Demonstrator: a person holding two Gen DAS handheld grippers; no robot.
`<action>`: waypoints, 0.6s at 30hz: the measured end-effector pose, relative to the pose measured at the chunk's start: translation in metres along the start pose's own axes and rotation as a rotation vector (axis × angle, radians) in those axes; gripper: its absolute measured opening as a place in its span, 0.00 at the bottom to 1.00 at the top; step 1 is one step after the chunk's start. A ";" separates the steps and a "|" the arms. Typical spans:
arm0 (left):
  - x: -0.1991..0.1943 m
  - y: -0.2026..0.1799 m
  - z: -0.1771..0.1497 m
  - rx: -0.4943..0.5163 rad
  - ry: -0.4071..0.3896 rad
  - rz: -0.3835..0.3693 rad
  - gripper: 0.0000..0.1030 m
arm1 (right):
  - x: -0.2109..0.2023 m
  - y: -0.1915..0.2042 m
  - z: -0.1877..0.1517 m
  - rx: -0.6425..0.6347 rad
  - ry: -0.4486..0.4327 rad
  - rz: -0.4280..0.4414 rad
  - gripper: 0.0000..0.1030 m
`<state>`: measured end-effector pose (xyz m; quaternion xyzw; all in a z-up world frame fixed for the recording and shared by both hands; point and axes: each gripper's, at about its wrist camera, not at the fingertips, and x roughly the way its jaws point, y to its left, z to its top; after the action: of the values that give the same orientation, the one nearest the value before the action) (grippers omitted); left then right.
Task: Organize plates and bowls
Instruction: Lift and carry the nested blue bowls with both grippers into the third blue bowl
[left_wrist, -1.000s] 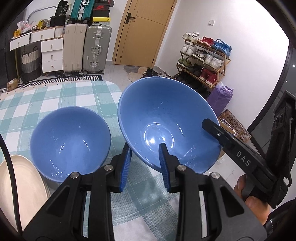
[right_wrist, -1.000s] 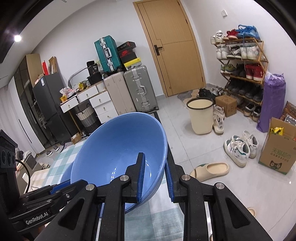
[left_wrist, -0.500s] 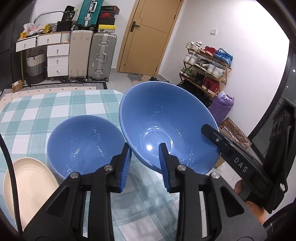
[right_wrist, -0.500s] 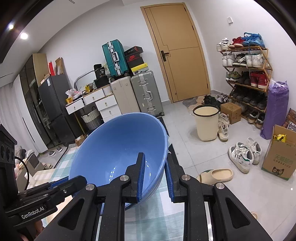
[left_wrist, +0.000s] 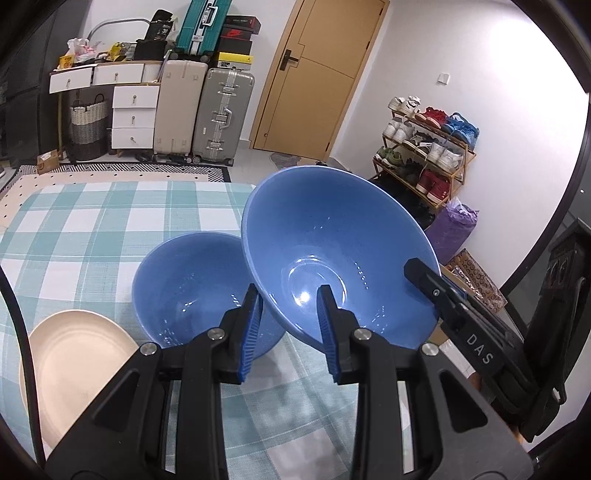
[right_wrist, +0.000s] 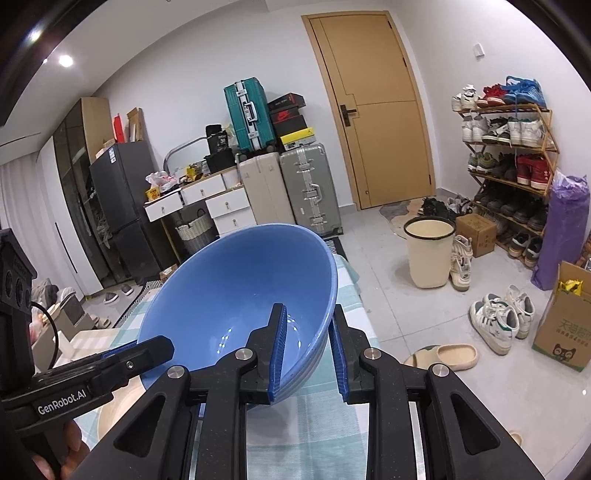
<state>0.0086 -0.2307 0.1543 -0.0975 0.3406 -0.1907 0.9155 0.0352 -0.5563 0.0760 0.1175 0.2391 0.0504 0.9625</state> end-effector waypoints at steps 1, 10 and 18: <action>0.002 0.004 0.002 -0.004 -0.001 0.004 0.26 | 0.002 0.002 -0.001 -0.003 0.001 0.003 0.23; 0.004 0.024 0.008 -0.029 -0.012 0.037 0.26 | 0.019 0.026 -0.010 -0.026 0.003 0.033 0.23; 0.012 0.050 0.010 -0.058 -0.008 0.069 0.26 | 0.040 0.042 -0.020 -0.045 0.026 0.058 0.24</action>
<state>0.0377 -0.1904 0.1393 -0.1127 0.3455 -0.1488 0.9197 0.0594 -0.5052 0.0512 0.1021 0.2468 0.0849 0.9599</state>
